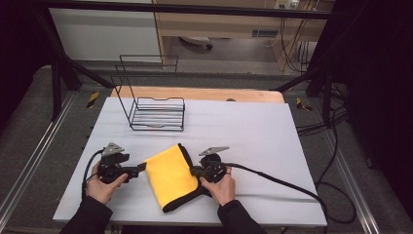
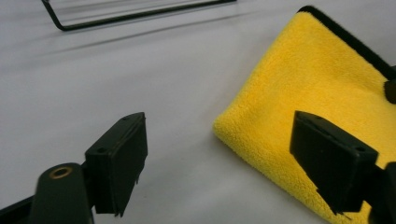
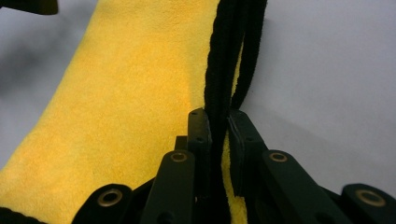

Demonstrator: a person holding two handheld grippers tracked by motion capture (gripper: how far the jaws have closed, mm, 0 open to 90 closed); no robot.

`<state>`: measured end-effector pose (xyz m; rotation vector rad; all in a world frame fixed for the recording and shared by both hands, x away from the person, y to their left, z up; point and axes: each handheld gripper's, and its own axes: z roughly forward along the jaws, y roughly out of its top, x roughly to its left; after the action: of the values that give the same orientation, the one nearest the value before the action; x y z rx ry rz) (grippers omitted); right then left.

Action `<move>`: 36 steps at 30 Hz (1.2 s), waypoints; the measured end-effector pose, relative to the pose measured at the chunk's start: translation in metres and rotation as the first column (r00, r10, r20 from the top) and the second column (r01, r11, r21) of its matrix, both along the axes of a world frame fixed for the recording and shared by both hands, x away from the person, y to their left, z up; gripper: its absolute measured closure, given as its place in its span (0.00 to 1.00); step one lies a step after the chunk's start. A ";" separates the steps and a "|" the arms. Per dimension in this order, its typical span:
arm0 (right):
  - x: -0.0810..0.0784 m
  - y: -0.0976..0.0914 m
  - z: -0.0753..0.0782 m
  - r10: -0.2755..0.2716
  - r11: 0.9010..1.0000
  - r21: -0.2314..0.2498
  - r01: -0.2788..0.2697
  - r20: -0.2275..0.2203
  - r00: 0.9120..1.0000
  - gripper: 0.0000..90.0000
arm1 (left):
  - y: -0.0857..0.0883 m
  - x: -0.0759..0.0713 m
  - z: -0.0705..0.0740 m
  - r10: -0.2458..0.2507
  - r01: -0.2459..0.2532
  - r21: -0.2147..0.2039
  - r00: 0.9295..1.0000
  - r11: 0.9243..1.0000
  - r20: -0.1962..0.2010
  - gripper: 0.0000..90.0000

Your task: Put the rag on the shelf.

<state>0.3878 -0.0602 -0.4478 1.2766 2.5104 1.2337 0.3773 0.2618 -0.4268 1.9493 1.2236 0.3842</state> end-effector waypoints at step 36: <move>0.085 0.033 0.006 0.073 0.997 -0.044 -0.070 0.076 0.994 0.54 | -0.028 0.015 -0.021 0.021 -0.019 0.021 0.995 1.000 -0.097 0.75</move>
<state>0.4725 -0.0270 -0.4419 1.1168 2.5336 1.2141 0.3920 0.2334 -0.4474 1.9942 1.3065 0.3159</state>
